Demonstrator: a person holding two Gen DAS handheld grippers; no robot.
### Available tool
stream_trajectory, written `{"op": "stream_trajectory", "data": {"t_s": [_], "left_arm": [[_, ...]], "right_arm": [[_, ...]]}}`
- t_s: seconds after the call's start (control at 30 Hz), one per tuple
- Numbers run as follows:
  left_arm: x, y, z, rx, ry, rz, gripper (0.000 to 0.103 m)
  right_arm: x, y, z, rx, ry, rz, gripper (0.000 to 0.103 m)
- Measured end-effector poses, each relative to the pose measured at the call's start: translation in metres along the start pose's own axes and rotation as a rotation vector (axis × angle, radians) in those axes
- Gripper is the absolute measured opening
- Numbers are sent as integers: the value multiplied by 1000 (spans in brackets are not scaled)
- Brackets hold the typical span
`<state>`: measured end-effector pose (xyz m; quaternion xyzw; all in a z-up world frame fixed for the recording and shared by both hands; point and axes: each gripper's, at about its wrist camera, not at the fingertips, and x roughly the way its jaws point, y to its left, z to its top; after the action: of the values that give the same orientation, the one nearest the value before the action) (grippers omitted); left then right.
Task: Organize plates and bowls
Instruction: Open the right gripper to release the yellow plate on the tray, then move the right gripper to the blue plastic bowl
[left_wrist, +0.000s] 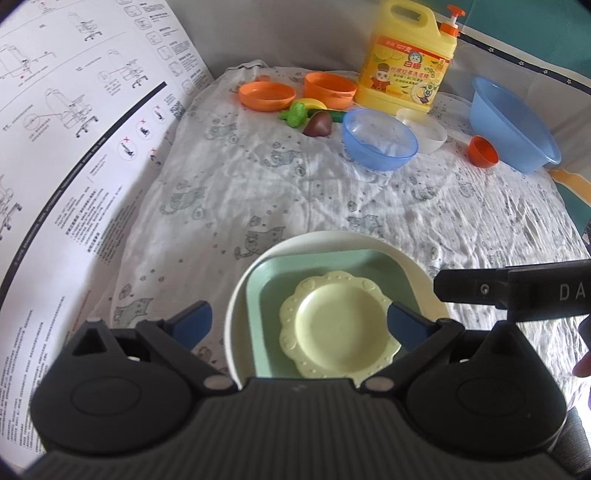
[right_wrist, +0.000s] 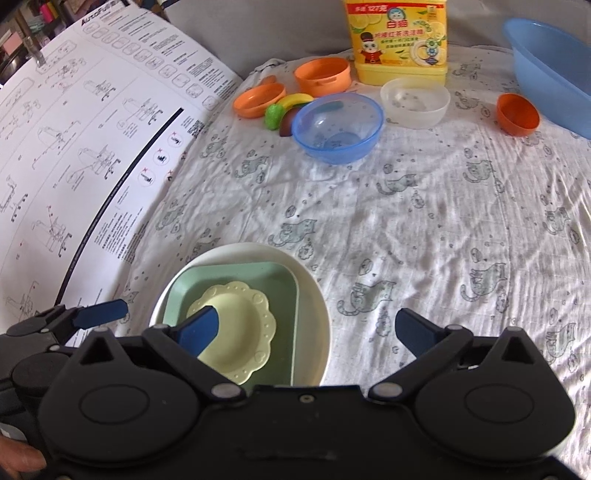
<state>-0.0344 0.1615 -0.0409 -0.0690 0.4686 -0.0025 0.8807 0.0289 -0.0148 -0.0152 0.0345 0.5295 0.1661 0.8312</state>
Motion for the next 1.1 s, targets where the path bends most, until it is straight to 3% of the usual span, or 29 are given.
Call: {"op": "stream_trajectory", "data": {"t_s": [0.63,1.1], "left_arm": [[30,-36,63,79,-34,18,103],[87,-55,133,99,-42,37,103]], "right_arm": [[2,-63,31,162,-58,-34,103],[31,-102,91,282,-78,-23,103]]}}
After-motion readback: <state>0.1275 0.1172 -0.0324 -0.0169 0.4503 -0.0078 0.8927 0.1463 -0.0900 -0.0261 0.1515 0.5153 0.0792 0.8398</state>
